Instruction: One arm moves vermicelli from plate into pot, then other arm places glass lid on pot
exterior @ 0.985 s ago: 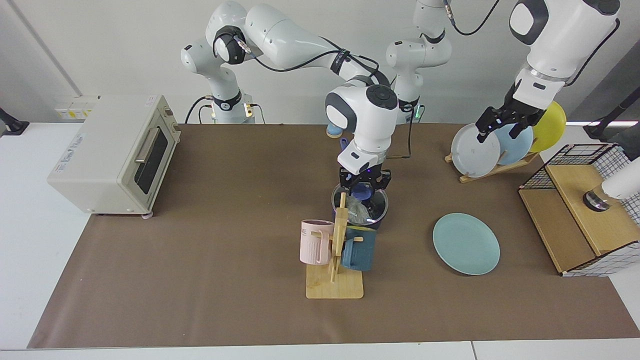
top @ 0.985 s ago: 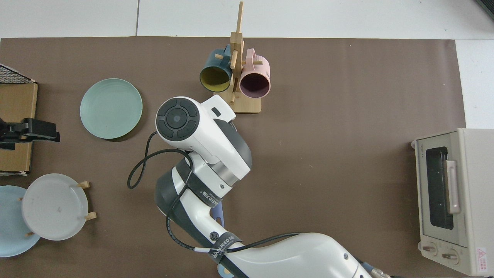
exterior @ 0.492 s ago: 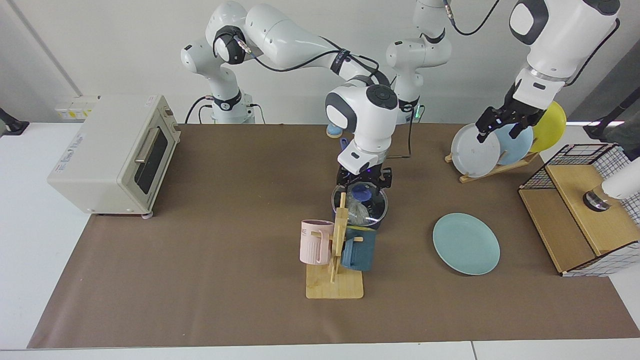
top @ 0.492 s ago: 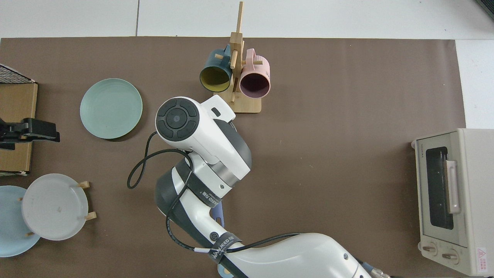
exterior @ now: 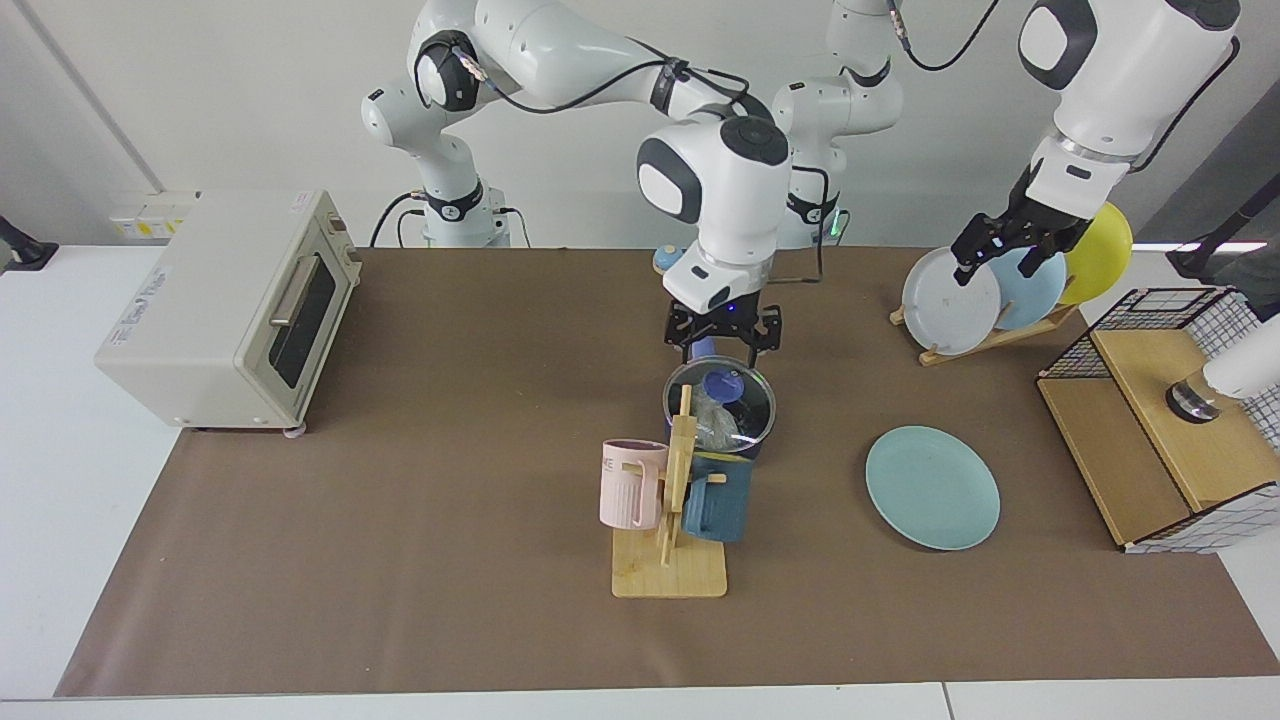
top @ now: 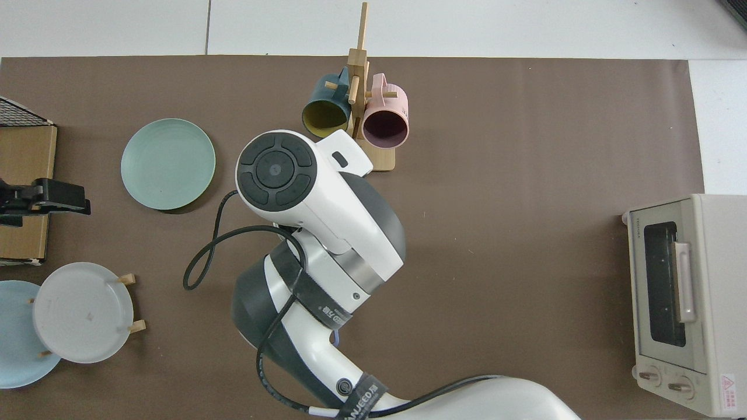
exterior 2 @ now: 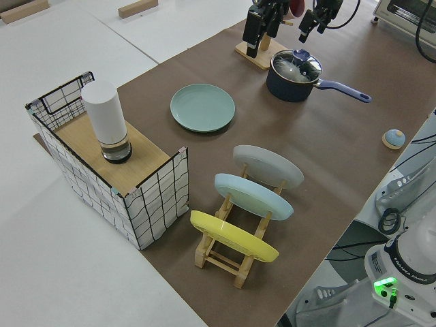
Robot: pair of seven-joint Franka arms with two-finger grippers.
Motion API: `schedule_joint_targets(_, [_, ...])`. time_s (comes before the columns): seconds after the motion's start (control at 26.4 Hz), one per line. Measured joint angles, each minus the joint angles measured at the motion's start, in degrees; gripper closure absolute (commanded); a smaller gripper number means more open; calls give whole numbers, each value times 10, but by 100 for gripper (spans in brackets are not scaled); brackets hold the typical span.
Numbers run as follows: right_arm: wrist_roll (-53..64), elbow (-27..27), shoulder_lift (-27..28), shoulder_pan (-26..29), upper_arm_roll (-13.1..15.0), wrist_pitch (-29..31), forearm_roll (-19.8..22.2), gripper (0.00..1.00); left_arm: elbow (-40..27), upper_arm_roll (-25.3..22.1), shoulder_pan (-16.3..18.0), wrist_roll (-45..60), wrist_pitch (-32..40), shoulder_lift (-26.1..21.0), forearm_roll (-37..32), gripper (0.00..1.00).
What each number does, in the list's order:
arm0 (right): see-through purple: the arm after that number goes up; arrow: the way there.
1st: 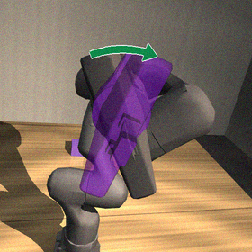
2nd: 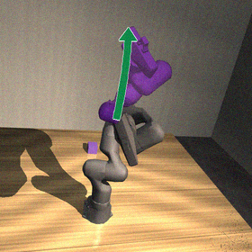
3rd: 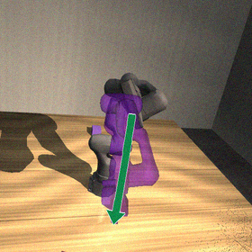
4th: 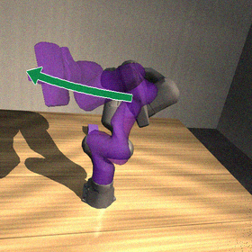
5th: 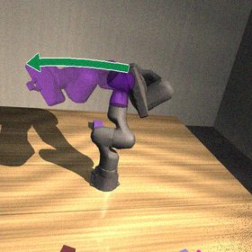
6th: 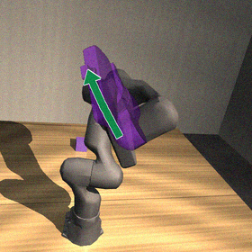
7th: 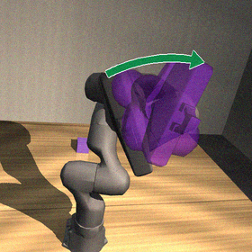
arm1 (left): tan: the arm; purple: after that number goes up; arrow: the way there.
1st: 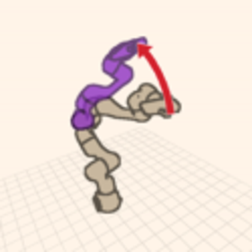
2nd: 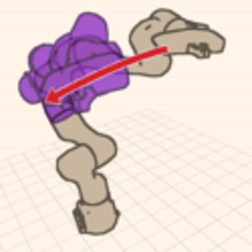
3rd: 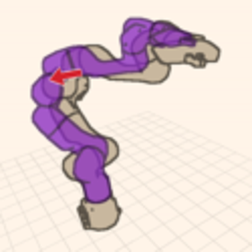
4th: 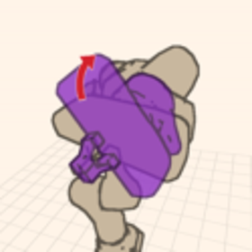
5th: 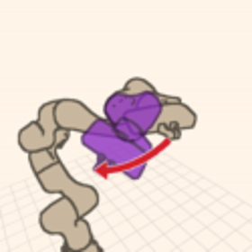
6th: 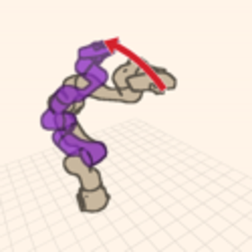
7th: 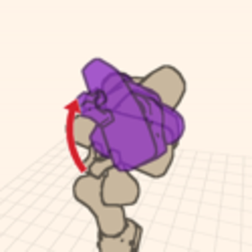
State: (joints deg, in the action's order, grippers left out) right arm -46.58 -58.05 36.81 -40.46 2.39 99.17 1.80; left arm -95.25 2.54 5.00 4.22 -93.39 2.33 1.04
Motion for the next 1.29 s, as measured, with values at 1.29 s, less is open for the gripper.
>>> schedule_joint_targets(1.29, [305, -295, -261, 283, 9, -139, 100, 0, 0, 0, 0, 0, 0, 0, 0, 0])
